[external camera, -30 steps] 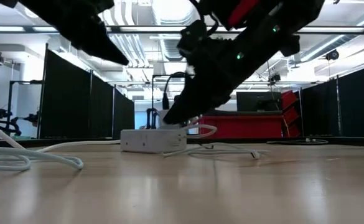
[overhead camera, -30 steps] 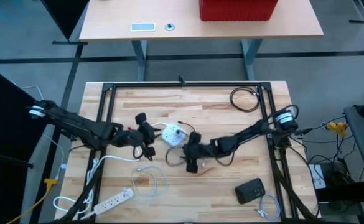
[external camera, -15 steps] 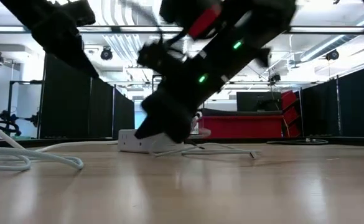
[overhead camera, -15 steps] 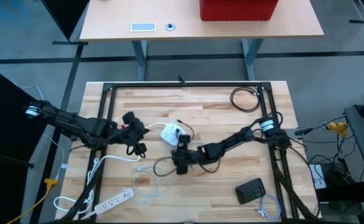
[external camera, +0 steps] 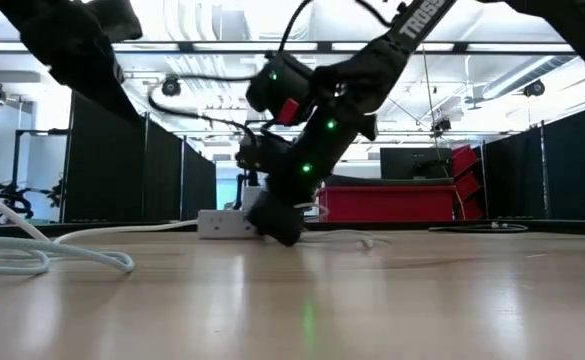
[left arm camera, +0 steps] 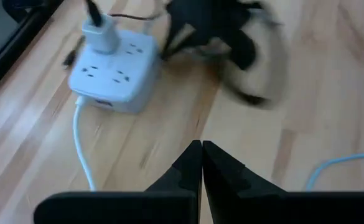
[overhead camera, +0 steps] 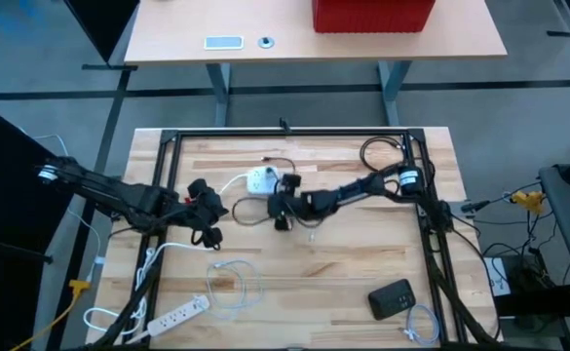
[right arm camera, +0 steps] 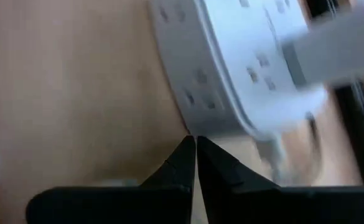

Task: Insert USB
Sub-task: Adjust the top white outlet extension, then insert the black USB cable into the top white outlet extension

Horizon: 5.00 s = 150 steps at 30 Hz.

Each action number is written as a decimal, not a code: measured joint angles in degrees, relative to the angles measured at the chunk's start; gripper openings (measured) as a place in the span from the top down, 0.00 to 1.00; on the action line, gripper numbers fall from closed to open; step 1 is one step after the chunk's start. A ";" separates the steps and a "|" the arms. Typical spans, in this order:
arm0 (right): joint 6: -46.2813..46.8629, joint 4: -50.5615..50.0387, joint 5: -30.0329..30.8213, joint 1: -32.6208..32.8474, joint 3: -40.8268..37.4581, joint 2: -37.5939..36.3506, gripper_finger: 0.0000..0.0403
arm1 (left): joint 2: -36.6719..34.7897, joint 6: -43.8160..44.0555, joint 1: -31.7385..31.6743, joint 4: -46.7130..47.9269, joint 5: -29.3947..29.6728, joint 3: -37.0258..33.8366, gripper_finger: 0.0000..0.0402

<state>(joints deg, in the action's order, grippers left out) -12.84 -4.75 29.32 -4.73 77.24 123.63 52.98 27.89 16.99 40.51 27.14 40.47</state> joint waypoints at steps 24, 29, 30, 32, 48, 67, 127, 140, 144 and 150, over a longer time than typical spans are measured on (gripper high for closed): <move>-3.58 -13.13 -23.60 7.06 -2.52 -21.43 0.99 | 15.12 24.73 5.01 21.13 -22.71 -0.14 1.00; -3.03 -15.83 -23.73 9.18 -2.52 -21.89 0.99 | 19.35 28.46 6.90 27.46 -29.18 -0.92 1.00; -2.72 -16.57 -23.57 9.56 -2.52 -22.17 0.99 | 19.74 28.47 7.41 27.45 -30.30 -0.97 1.00; -2.16 -18.19 -23.35 10.18 -2.52 -23.15 0.99 | 20.08 28.65 8.32 27.32 -31.55 -0.97 1.00; 1.56 -34.19 -15.11 12.70 -2.55 -31.89 0.99 | 11.61 32.63 8.55 34.24 -28.58 5.15 1.00; 24.01 -62.87 -4.94 1.22 -3.95 -32.89 0.99 | 4.19 -6.25 8.27 -3.58 7.58 11.58 1.00; 12.43 -37.63 -26.30 -45.49 -19.35 -24.68 0.62 | 12.53 -25.82 -31.73 -51.53 -29.35 -9.47 1.00; 11.46 -38.63 -25.94 -40.61 -19.43 -23.69 0.97 | 12.49 -25.82 -31.73 -50.43 -29.18 -9.45 1.00; 12.84 -40.87 -27.34 -34.91 -19.21 -30.07 0.96 | 12.47 -25.99 -31.73 -49.46 -29.16 -9.45 1.00; 10.51 -42.32 -28.31 -25.13 -18.88 -42.47 0.99 | 12.54 -27.28 -31.73 -50.07 -29.16 -9.45 1.00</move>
<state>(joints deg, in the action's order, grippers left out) -2.34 -47.07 1.02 -29.86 58.37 81.15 65.52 0.61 -14.74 -9.56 -2.02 31.03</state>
